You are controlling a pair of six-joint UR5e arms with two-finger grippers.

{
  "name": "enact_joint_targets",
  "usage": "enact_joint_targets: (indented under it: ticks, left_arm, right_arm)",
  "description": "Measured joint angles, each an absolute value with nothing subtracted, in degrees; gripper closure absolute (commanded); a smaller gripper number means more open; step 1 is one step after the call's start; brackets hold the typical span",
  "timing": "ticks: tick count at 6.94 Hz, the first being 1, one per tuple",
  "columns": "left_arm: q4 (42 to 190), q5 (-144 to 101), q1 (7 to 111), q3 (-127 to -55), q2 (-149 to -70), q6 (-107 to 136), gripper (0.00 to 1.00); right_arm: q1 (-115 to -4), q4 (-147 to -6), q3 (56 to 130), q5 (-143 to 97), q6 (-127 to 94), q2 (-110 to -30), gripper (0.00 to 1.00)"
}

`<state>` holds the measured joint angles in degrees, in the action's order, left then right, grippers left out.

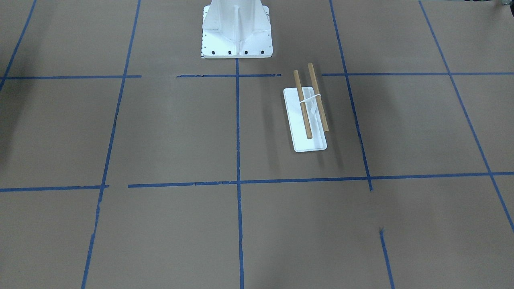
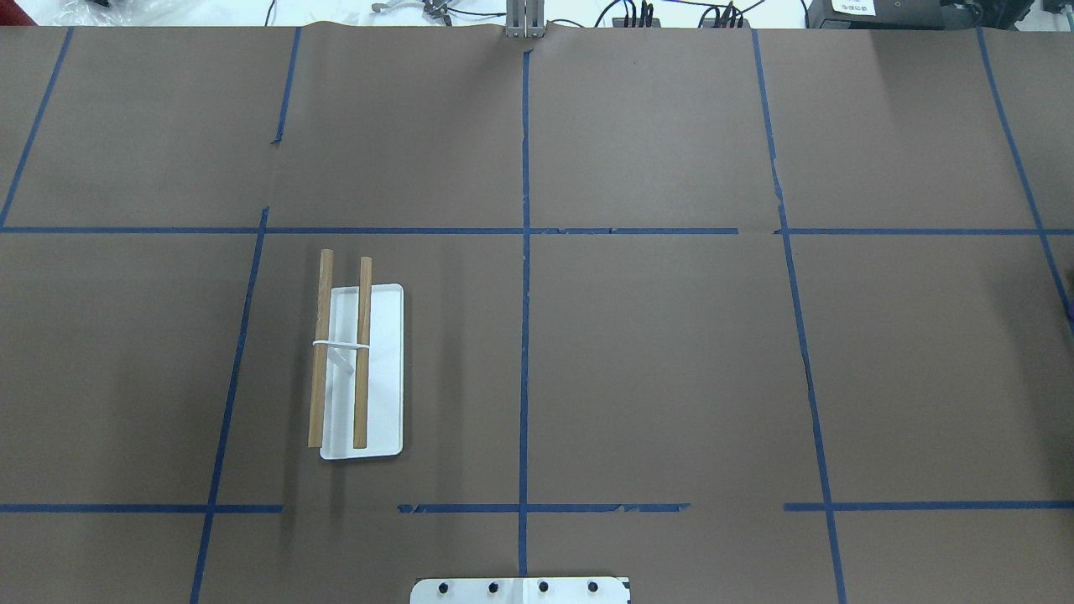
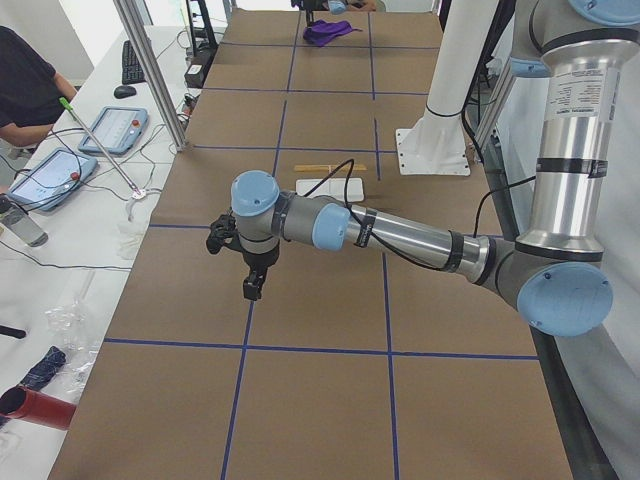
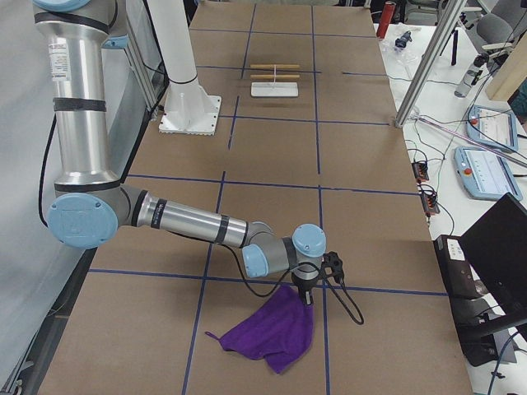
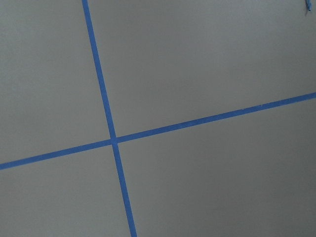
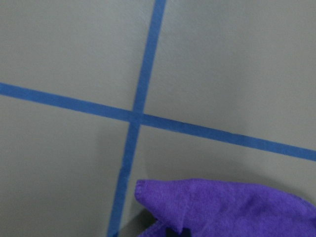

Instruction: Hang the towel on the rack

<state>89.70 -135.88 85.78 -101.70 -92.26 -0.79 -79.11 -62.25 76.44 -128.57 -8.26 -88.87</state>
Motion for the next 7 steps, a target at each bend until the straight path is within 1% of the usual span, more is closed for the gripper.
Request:
enact_joint_targets:
  ticks: [3,4,5,6,7]
  left_arm:
    - [91.7,-137.1,85.6,-102.0,-93.2,0.1,0.0]
    - [93.8,-139.4,85.5,-101.9,-93.4,3.0,0.0]
    - [97.7,-141.5,85.1,-101.8,-93.6,9.4,0.0]
    - [102.5,-143.1,84.1,-101.7,-93.8,17.8,0.0]
    - [108.0,-145.0,82.4,-101.6,-94.4,27.6,0.0]
  right_arm:
    - [-78.9,-62.8,90.7,-141.3,-28.7,-89.2,1.0]
    - [-77.6,-62.8,96.5,-144.0,-37.8,-88.9,1.0]
    - [-75.1,-62.8,102.1,-145.0,-47.8,-87.8,1.0]
    - [-72.1,-62.8,106.0,-145.2,-57.7,-85.1,1.0]
    - [-68.5,-62.8,108.5,-144.6,-67.8,-81.0,1.0]
